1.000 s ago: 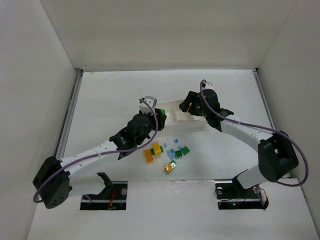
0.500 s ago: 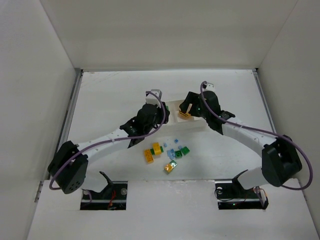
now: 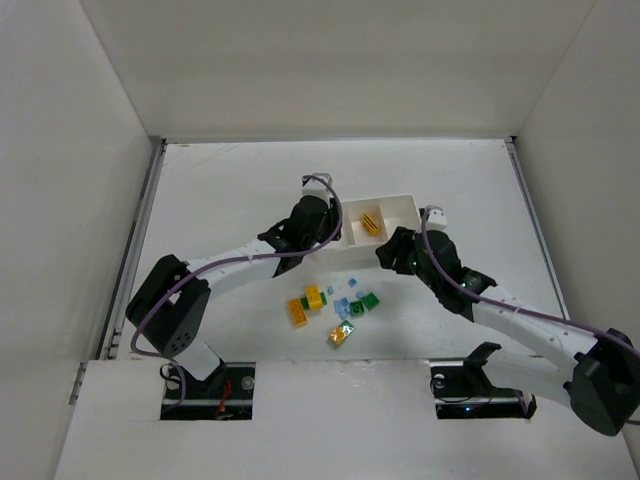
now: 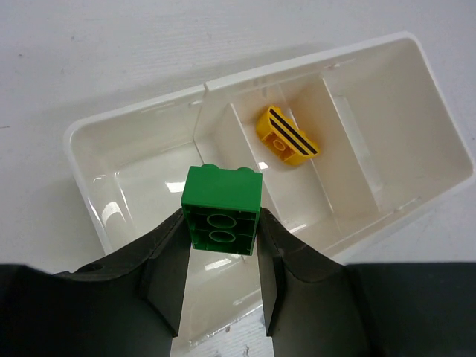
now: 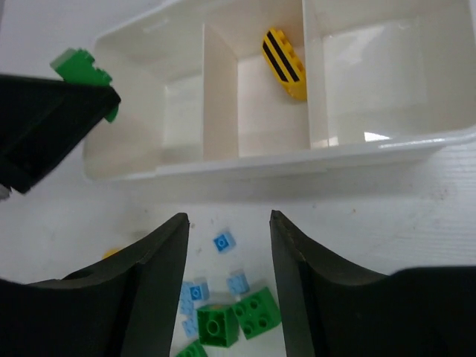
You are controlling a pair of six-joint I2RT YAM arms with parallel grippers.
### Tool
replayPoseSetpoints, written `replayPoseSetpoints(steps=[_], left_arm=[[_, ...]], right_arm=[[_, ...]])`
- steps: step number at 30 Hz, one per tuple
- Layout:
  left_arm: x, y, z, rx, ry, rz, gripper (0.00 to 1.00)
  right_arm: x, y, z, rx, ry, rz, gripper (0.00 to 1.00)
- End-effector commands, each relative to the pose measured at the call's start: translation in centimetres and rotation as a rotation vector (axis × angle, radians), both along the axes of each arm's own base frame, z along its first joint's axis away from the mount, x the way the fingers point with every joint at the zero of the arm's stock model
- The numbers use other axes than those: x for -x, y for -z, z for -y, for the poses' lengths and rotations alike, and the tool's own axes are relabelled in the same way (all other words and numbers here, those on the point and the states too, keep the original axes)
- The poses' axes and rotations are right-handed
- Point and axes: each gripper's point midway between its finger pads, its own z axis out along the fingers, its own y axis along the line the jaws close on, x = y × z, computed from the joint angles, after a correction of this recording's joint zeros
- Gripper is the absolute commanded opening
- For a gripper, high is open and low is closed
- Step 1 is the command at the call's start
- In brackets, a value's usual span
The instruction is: Sort the legos into containers by color
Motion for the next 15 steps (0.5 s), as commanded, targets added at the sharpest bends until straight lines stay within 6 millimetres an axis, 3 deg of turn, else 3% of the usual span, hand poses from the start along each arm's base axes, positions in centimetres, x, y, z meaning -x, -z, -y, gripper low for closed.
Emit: replayPoseSetpoints(steps=[1, 4, 10, 15], left_arm=[[-1.3, -1.9, 0.6, 0.027, -0.011, 0.028, 0.34], [-1.8, -1.4, 0.1, 0.006, -0.032, 0.020, 0.42], [-2.1, -2.2, -0.6, -0.016, -0.050, 0.050, 0.52], [-0.9, -3.8, -1.2, -0.012, -0.037, 0.090, 0.50]], right_arm=[[0.7, 0.3, 0.4, 0.007, 0.027, 0.009, 0.60], [1.3, 1.7, 0.3, 0.059, 0.012, -0.032, 0.70], [3.2, 4.5, -1.4, 0.183, -0.092, -0.116, 0.71], [5.3, 5.6, -2.5, 0.241, -0.170, -0.161, 0.70]])
